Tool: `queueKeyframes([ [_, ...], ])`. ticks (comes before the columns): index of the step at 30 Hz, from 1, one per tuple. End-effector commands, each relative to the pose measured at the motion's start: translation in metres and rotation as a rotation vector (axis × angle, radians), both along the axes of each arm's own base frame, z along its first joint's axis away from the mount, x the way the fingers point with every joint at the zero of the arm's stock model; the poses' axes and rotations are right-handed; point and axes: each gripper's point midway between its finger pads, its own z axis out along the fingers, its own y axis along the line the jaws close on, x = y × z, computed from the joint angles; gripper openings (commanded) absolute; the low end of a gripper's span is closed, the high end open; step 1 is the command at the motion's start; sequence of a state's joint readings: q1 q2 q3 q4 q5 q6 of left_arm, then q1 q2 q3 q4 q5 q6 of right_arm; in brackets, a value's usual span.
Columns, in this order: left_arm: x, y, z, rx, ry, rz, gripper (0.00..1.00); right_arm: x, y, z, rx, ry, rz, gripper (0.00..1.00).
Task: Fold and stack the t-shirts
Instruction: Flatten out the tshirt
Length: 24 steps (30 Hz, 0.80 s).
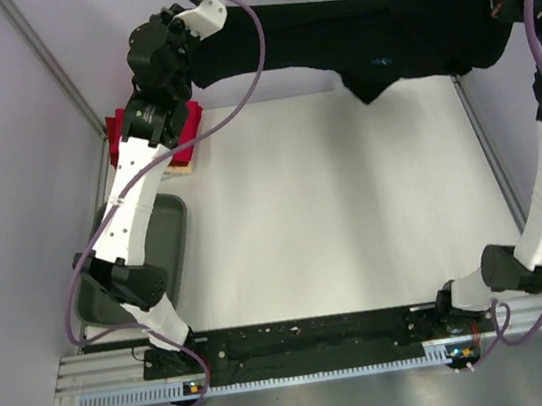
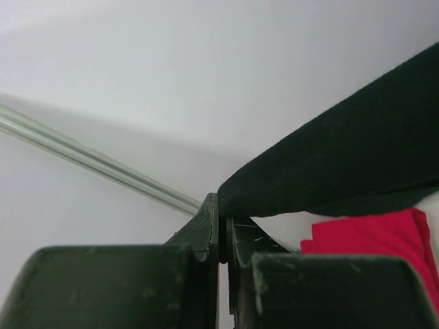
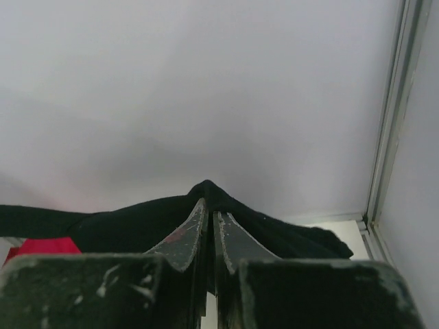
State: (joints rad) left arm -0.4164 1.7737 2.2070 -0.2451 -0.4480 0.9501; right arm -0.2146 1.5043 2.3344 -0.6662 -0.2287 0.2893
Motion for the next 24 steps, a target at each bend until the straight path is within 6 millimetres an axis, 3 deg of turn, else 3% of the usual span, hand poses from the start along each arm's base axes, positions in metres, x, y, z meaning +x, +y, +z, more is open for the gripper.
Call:
queueKeyframes([
  [1, -0.014, 0.004, -0.021, 0.056, 0.058, -0.037, 0.0, -0.023, 0.004, -0.025, -0.075, 0.03, 0.019, 0.0],
  [4, -0.027, 0.0, -0.076, 0.111, 0.205, -0.093, 0.0, -0.048, 0.008, -0.087, -0.07, 0.179, 0.021, 0.0],
  [8, -0.055, -0.002, -0.185, 0.184, 0.499, -0.17, 0.0, -0.084, 0.028, -0.191, 0.05, 0.382, 0.08, 0.0],
  [11, -0.091, -0.005, -0.282, 0.207, 0.776, -0.25, 0.0, -0.106, 0.047, -0.271, 0.188, 0.546, 0.137, 0.0],
  [13, -0.118, -0.002, -0.337, 0.219, 0.935, -0.28, 0.0, -0.123, 0.059, -0.331, 0.287, 0.681, 0.164, 0.0],
  [16, -0.158, 0.011, -0.41, 0.25, 1.13, -0.283, 0.0, -0.147, 0.066, -0.395, 0.382, 0.836, 0.138, 0.0],
  [18, -0.177, 0.021, -0.445, 0.28, 1.21, -0.267, 0.0, -0.162, 0.073, -0.432, 0.45, 0.934, 0.135, 0.0],
  [21, -0.203, 0.037, -0.48, 0.316, 1.315, -0.236, 0.0, -0.182, 0.079, -0.472, 0.526, 1.039, 0.102, 0.0],
  [24, -0.228, 0.045, -0.499, 0.325, 1.409, -0.244, 0.0, -0.191, 0.085, -0.481, 0.564, 1.08, 0.084, 0.0],
])
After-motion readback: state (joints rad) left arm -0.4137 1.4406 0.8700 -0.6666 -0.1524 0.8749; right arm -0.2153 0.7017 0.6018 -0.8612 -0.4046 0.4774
